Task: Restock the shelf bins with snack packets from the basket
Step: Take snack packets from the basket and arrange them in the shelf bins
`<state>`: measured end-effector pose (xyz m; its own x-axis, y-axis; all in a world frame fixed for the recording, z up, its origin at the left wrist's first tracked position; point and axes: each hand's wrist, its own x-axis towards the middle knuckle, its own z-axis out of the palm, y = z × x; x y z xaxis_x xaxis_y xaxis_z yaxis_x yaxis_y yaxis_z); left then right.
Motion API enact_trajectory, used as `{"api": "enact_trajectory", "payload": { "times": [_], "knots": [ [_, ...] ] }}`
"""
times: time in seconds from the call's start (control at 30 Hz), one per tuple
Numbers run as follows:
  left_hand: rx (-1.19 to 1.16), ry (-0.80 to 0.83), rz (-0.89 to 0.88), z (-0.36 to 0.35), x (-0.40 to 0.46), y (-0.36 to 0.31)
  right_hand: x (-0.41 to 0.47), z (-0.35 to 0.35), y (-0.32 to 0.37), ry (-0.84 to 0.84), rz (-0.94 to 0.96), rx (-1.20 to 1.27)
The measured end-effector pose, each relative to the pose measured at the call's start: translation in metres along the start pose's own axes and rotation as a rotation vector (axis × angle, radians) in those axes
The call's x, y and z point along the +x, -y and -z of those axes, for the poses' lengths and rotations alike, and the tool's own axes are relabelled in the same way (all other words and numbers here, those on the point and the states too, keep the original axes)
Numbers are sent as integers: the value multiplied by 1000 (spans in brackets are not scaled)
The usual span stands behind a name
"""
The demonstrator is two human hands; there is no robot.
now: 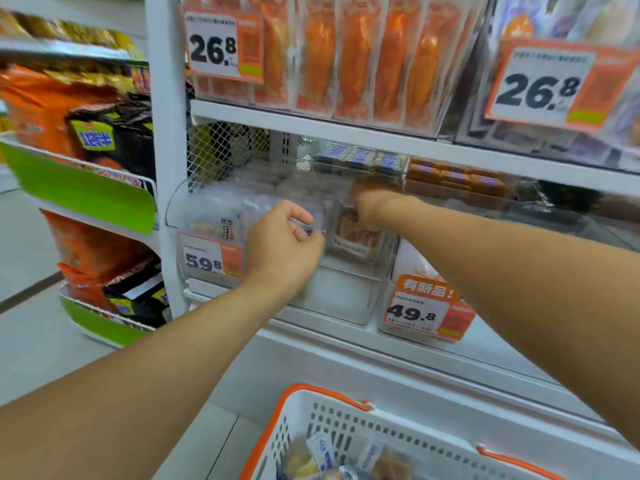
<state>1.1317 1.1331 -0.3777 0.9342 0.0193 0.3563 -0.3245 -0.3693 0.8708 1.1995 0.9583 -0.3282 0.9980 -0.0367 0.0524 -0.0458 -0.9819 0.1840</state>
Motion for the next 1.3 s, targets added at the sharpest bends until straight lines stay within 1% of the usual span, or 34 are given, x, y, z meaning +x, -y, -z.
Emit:
{"api": "enact_trajectory", "payload": {
  "times": [0.13, 0.33, 0.47, 0.53, 0.6, 0.73, 0.77, 0.8, 0.83, 0.9, 0.93, 0.97, 1.0, 1.03, 1.07, 1.1, 1.13, 1.17, 1.2, 1.23, 1.3],
  "knots": [
    [18, -15, -36, 5, 1, 1, 18, -4, -9, -3, -39, -30],
    [27, 48, -78, 7, 2, 3, 25, -8, -12, -30, 35, -60],
    [51, 57, -137, 4, 1, 6, 22, -7, -9, -45, -11, -80],
    [60, 77, -162, 2, 2, 6, 17, -2, -8, -80, -43, -81],
    [89, 109, -207, 2, 1, 5, 7, 4, -5, -131, -66, -78],
    [240, 201, -367, 3, -1, 6, -40, 15, -1, -178, -79, 60],
    [288, 243, -409, 3, -1, 4, -59, 17, -3, -228, -66, 92],
    [337, 316, -436, 3, -2, 3, -82, 17, -3, -318, -38, 127],
    [390, 437, -445, 3, -6, 1, -110, 11, -2, -441, -1, 186],
    [551, 763, -418, -1, -17, 0, -168, -15, 6, -732, 95, 382],
    [638, 946, -372, -5, -25, 2, -196, -36, 10, -786, 132, 481],
    [713, 1118, -306, -10, -34, 5, -218, -60, 14, -752, 162, 542],
    [784, 1272, -234, -16, -44, 8, -234, -87, 16, -626, 190, 562],
    [855, 1399, -176, -21, -54, 10, -245, -112, 16, -403, 219, 561],
    [914, 1487, -141, -27, -65, 10, -250, -141, 12, -120, 232, 523],
    [956, 1544, -127, -32, -75, 8, -255, -164, 8, 203, 235, 440],
    [978, 1587, -131, -37, -86, 6, -266, -185, 4, 530, 234, 314],
    [997, 1611, -155, -40, -93, 3, -274, -204, -1, 798, 228, 160],
    [1013, 1636, -184, -45, -101, 1, -287, -224, -6, 997, 229, 17],
    [1024, 1655, -218, -51, -108, 0, -304, -241, -12, 1114, 231, -64],
    [1044, 1673, -280, -60, -118, -5, -332, -267, -30, 1145, 234, -32]
  ]
}}
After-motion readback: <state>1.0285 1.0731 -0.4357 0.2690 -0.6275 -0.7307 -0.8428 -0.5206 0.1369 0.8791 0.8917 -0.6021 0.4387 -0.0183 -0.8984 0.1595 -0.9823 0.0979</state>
